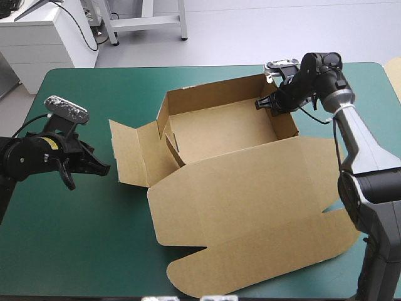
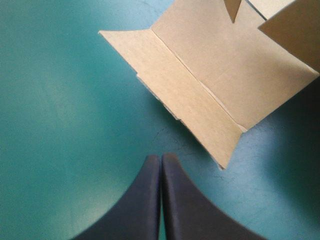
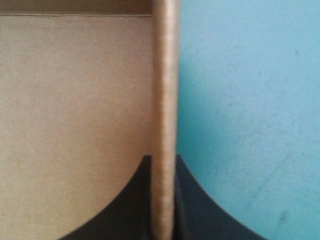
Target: Fold the box
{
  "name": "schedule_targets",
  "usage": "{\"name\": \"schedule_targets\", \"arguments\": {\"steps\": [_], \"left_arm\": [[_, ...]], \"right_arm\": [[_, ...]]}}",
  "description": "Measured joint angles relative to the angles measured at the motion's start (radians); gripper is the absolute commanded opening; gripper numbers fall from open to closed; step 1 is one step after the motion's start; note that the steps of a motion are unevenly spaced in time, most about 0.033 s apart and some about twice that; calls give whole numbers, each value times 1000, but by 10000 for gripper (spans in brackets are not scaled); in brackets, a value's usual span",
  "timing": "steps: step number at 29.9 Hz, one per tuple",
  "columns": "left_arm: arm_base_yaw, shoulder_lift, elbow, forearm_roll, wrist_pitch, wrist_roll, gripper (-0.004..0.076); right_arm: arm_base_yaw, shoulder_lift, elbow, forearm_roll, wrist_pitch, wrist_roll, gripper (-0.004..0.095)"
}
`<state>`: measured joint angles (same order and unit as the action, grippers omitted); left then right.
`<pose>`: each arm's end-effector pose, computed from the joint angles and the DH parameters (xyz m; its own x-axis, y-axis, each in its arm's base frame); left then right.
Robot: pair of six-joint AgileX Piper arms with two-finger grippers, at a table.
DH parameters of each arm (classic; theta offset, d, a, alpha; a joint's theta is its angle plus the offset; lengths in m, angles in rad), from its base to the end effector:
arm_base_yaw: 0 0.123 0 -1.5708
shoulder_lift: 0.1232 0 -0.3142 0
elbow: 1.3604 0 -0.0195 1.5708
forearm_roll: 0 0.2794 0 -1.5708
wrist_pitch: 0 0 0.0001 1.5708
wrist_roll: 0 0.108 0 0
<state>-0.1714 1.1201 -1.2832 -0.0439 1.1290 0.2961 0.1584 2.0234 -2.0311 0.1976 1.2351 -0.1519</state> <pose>0.2295 -0.0441 0.4255 -0.6759 0.3946 -0.6224 0.3956 0.9069 0.1454 0.4829 0.0974 0.3362 -0.8715 -0.2247 -0.4359 -0.3085 0.9422 0.1310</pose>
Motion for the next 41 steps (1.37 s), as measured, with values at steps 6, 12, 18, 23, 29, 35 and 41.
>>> {"name": "schedule_targets", "arguments": {"steps": [6,12,18,23,29,35,41], "left_arm": [[0,0,0,166,-69,-213,-8],[1,0,0,415,-68,-417,-8],[3,1,0,491,-68,-469,-1],[3,21,1,488,-94,-478,18],[50,82,4,379,-204,-476,18],[175,141,8,-22,-305,-203,18],[238,218,10,-519,-258,202,18]], "right_arm": [[-3,-97,0,-41,5,0,-21],[-59,-228,0,-32,14,-17,-21],[-158,-360,0,16,14,-60,-21],[-206,-440,0,35,15,-84,-21],[-216,-493,0,40,15,-94,-21],[-217,-514,0,44,15,-97,-21],[-217,-514,0,71,15,-97,-21]]}}
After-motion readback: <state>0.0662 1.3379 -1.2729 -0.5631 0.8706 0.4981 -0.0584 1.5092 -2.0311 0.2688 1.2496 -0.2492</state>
